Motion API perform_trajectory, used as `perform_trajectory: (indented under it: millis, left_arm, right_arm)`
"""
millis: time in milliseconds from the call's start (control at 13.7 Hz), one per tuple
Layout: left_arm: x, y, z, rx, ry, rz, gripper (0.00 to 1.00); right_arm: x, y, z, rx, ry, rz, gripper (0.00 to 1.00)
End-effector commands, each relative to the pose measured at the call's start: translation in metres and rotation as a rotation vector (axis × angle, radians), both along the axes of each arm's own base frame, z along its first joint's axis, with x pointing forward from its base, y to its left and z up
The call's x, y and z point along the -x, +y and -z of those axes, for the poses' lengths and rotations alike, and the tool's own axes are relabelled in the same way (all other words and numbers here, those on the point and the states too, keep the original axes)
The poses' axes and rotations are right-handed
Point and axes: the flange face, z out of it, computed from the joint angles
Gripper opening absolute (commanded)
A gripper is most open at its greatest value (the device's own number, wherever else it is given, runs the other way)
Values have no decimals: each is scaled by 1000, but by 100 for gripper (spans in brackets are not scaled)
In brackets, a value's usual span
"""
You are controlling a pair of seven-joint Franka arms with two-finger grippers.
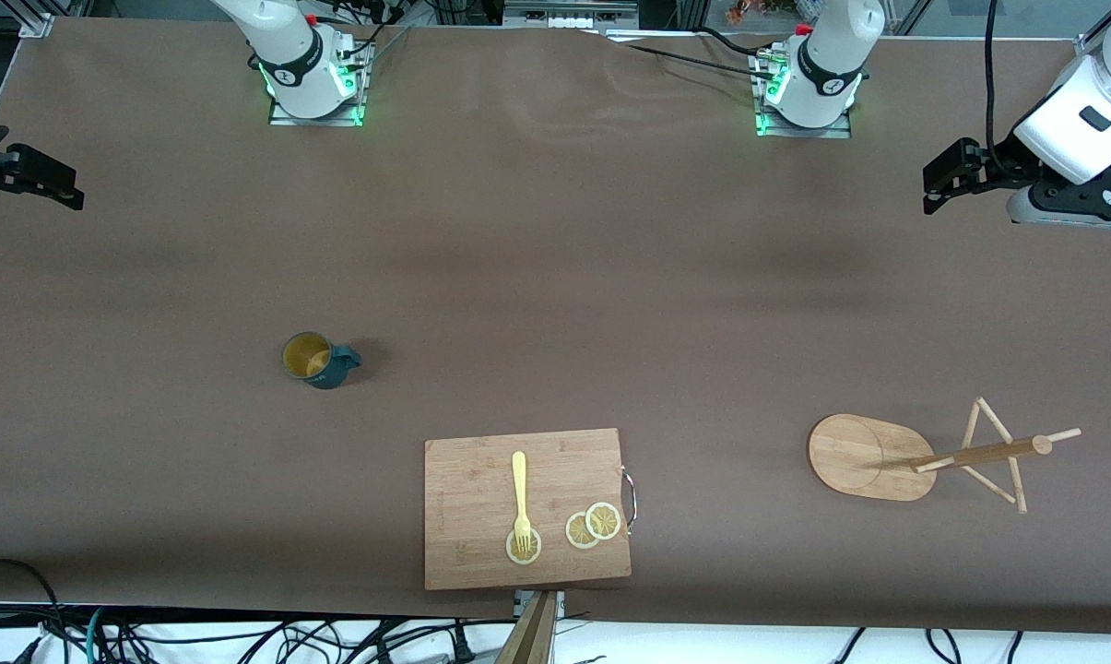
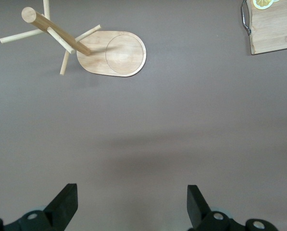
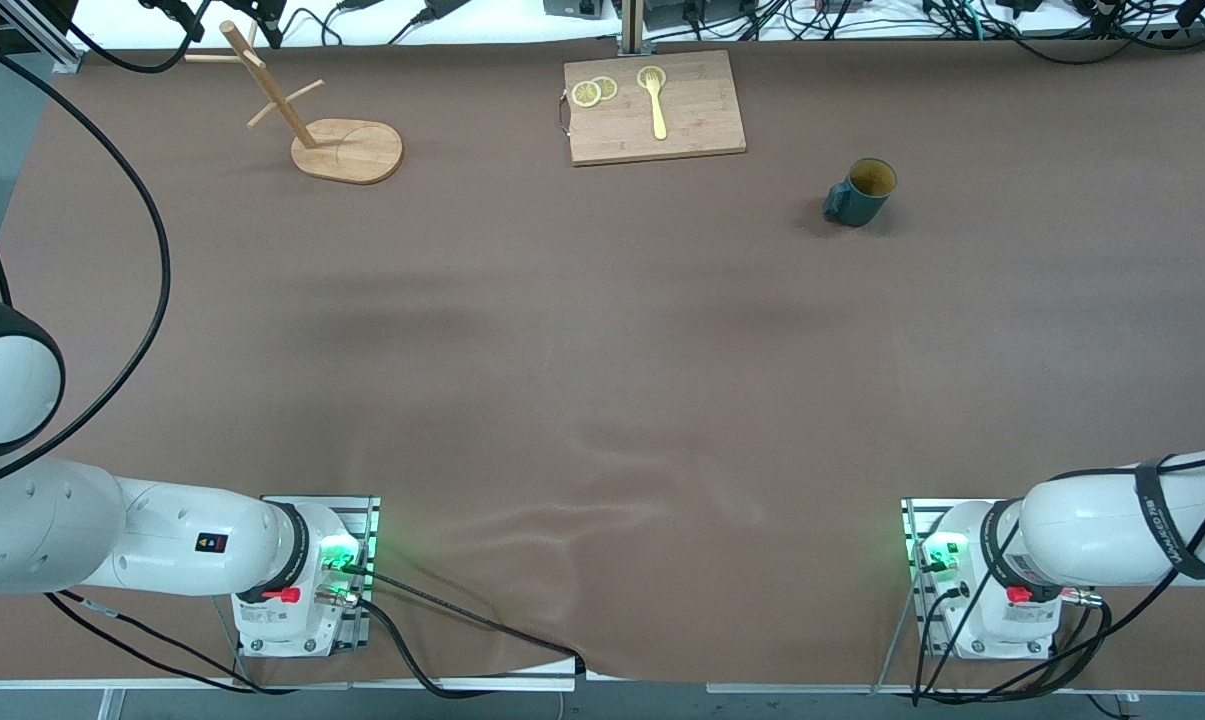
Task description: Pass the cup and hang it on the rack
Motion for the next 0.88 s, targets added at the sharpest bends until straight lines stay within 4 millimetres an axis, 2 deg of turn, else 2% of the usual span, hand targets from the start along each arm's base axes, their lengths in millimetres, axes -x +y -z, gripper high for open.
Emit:
perform_trajectory:
  millis: [0,513,806]
  left_arm:
    - [-3,1,-6,-13,-5,-3,100]
    - [-2,1,-7,-13,-5,-3,100]
    - [-1,-5,-7,-14,-5,1,100]
  right_arm:
    - [2,0,-1,9,-6,13,100]
    - [2,0,-1,9,-4,13,100]
    - [2,0,-1,9,-7,12,100]
